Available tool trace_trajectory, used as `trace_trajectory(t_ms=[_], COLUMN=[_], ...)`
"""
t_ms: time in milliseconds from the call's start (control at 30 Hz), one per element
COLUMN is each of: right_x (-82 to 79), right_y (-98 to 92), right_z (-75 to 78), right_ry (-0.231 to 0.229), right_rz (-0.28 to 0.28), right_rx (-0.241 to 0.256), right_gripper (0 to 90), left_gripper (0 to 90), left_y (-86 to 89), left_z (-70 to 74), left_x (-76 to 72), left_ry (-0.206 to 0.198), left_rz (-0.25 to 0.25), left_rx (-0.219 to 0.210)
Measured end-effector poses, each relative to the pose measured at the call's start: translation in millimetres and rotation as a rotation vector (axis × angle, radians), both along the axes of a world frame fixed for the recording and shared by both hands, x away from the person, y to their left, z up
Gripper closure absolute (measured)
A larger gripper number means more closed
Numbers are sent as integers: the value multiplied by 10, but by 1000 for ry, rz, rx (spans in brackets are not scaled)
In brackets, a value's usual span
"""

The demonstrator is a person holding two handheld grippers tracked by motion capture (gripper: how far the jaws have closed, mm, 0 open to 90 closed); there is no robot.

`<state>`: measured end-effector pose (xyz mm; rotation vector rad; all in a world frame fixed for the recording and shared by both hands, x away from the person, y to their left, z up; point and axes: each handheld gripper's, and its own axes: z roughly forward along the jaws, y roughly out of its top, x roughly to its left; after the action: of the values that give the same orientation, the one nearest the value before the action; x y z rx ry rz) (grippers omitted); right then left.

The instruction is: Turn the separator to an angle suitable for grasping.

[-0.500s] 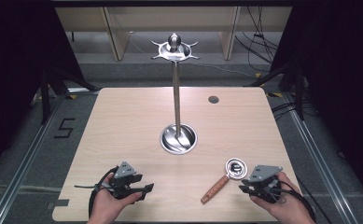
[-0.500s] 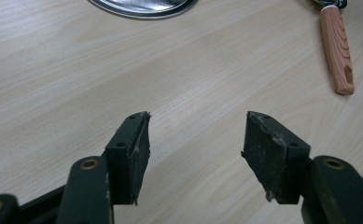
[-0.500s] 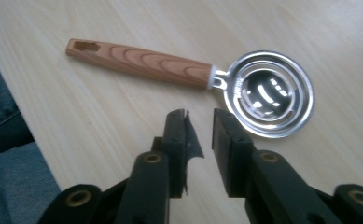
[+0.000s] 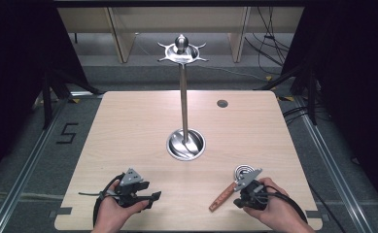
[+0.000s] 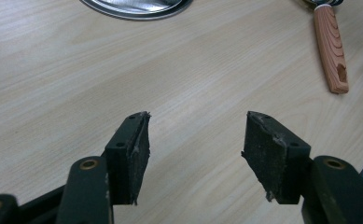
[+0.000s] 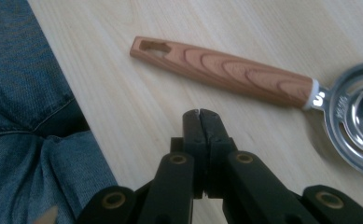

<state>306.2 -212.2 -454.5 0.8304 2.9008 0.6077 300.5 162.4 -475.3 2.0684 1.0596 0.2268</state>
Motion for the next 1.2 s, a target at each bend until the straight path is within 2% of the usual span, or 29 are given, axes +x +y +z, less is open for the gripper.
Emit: trace_trajectory(t_ms=[33, 167, 200, 367, 433, 600, 700, 800, 867, 967, 1000, 1100, 1200], right_x=[42, 106, 117, 172, 190, 289, 342, 367, 382, 440, 460, 538, 581], right_y=[82, 188, 244, 297, 320, 356, 362, 389, 396, 417, 420, 449, 470], right_z=[-3, -19, -28, -68, -79, -140, -162, -151, -148, -159, -159, -158, -146], right_ry=[28, 49, 67, 82, 96, 142, 142, 131, 132, 122, 121, 101, 92], right_rz=[2, 17, -2, 15, -3, -1, 19, -5, -4, -8, -5, -13, -37], right_rx=[-17, -41, -57, -91, -107, -155, -151, -143, -137, -120, -112, -89, -75], right_gripper=[900, 900, 900, 900, 900, 900, 900, 900, 900, 900, 900, 900, 900], left_gripper=[398, 398, 398, 398, 398, 398, 398, 398, 398, 398, 398, 398, 397], left_y=[-13, 2, 6, -5, -11, 3, -2, -3, -6, -7, 1, 2, 0], left_z=[-1, 0, 0, 4, 8, 9, 12, 6, 10, 7, 6, 7, 6], left_x=[-13, -7, -6, -4, -10, -7, -14, -5, -9, -11, -5, -8, -4], left_ry=[-5, -11, -6, -9, -6, -10, -10, -12, -7, -7, -12, -11, -12], left_rz=[16, 18, 17, 16, 10, 14, 17, 19, 10, 15, 18, 13, 18], left_rx=[-18, -4, -8, -11, -18, -10, -21, -12, -21, -24, -8, -21, -11])
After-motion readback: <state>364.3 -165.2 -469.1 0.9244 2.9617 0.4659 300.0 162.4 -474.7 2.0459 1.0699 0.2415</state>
